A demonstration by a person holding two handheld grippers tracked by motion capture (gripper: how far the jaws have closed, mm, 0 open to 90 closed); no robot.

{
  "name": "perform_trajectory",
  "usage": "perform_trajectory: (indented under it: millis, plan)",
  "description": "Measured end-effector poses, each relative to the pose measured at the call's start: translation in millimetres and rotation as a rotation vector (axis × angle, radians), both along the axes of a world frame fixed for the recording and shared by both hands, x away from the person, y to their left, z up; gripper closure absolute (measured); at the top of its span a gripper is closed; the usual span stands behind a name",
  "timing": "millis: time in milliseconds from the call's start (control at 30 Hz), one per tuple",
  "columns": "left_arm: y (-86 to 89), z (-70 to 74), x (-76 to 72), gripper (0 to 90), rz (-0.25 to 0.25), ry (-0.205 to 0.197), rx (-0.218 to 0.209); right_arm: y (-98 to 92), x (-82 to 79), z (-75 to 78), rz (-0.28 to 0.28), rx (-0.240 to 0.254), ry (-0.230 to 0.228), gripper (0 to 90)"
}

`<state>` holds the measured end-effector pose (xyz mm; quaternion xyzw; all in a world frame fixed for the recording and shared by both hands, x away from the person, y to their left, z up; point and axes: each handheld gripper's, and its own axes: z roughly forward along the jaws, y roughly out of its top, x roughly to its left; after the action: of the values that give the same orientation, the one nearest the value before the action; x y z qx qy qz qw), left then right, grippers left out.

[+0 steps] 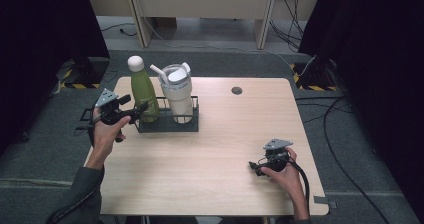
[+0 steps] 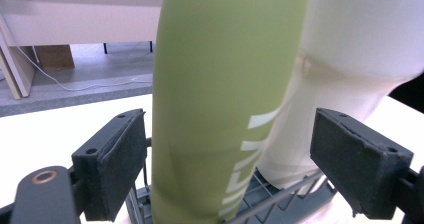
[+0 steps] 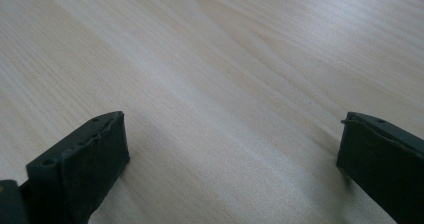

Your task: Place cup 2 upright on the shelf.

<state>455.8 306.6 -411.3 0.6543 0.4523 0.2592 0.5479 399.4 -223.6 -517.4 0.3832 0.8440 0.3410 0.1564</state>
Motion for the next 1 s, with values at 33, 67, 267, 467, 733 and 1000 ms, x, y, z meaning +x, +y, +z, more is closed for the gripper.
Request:
perform_trajectory:
  millis: [33,67,267,467,733,1000]
  plan:
    - [-0.2,0.2,-2.0,14.7,-0.002,0.001,-0.003,0.0,0.0,0.0,0.0,0.0,0.0,0.4]
    - [-0.3,0.3,-4.0,14.7,-0.005,0.0,-0.004,0.0,0.1,-0.1,0.001,0.0,-0.002,0.4]
    - [-3.3,0.0,-15.3,14.7,-0.023,0.005,-0.012,0.0,0.1,-0.1,0.0,0.0,-0.002,0.4]
    - [-7.5,0.2,-27.0,14.7,-0.05,0.002,-0.013,0.0,0.1,-0.1,0.001,0.0,-0.002,0.3]
    - [-10.2,-3.8,-43.2,14.7,-0.075,-0.012,-0.013,0.0,0.1,-0.1,0.0,0.0,-0.002,0.3]
    - [-16.5,-9.0,-55.3,14.7,-0.105,-0.02,-0.003,0.0,0.1,-0.1,0.0,0.0,-0.002,0.3]
